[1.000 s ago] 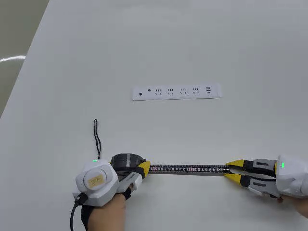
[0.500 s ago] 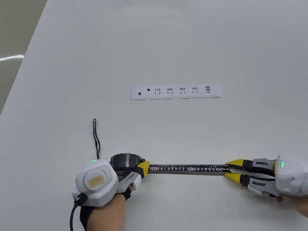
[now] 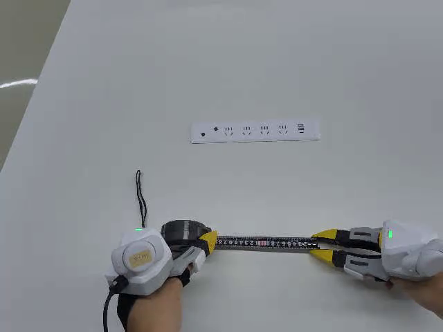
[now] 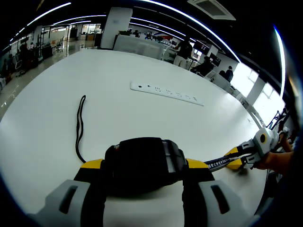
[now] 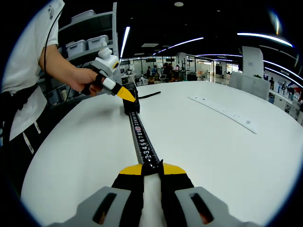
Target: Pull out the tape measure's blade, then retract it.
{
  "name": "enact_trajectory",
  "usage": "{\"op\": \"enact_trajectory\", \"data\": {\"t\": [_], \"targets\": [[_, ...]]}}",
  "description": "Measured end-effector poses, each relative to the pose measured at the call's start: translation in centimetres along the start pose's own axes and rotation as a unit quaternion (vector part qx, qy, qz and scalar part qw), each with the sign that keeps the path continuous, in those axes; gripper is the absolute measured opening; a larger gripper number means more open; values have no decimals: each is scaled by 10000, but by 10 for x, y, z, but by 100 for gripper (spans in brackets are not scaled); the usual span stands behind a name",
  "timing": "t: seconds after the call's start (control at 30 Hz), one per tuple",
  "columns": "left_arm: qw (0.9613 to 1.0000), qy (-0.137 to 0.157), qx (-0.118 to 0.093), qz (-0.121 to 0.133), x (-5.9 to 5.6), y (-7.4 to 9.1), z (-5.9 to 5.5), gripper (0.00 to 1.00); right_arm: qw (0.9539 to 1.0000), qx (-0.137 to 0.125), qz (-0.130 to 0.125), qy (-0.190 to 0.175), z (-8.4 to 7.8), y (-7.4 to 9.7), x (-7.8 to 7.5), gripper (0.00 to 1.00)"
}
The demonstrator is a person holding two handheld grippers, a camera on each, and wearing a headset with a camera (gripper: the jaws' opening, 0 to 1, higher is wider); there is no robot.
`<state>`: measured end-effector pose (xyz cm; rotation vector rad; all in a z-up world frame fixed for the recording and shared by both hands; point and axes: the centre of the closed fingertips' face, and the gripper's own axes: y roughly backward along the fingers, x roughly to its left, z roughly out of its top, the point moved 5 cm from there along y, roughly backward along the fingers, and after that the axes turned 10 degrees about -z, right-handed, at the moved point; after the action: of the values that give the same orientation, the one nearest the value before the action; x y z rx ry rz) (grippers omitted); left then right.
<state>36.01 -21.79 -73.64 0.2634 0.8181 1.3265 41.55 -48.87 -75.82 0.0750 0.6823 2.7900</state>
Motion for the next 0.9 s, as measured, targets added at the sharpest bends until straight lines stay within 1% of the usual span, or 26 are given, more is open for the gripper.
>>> {"op": "enact_trajectory", "data": {"t": [0.1, 0.37, 0.47, 0.63, 0.9], "targets": [[10000, 11, 3, 2, 0, 0, 0, 63, 10000, -25, 11, -16, 2, -5, 1, 11], [10000, 13, 8, 0, 0, 0, 0, 63, 10000, -34, 74, -22, 4, -8, 3, 11], [10000, 8, 11, -7, 0, 0, 0, 63, 9999, -58, 110, -60, 5, -17, 7, 11], [10000, 6, 22, -22, 0, 0, 0, 63, 9998, -78, 176, -8, 11, -29, 12, 11], [10000, 10, 16, -14, 0, 0, 0, 63, 9997, -105, 228, -9, 14, -40, 15, 11]]}}
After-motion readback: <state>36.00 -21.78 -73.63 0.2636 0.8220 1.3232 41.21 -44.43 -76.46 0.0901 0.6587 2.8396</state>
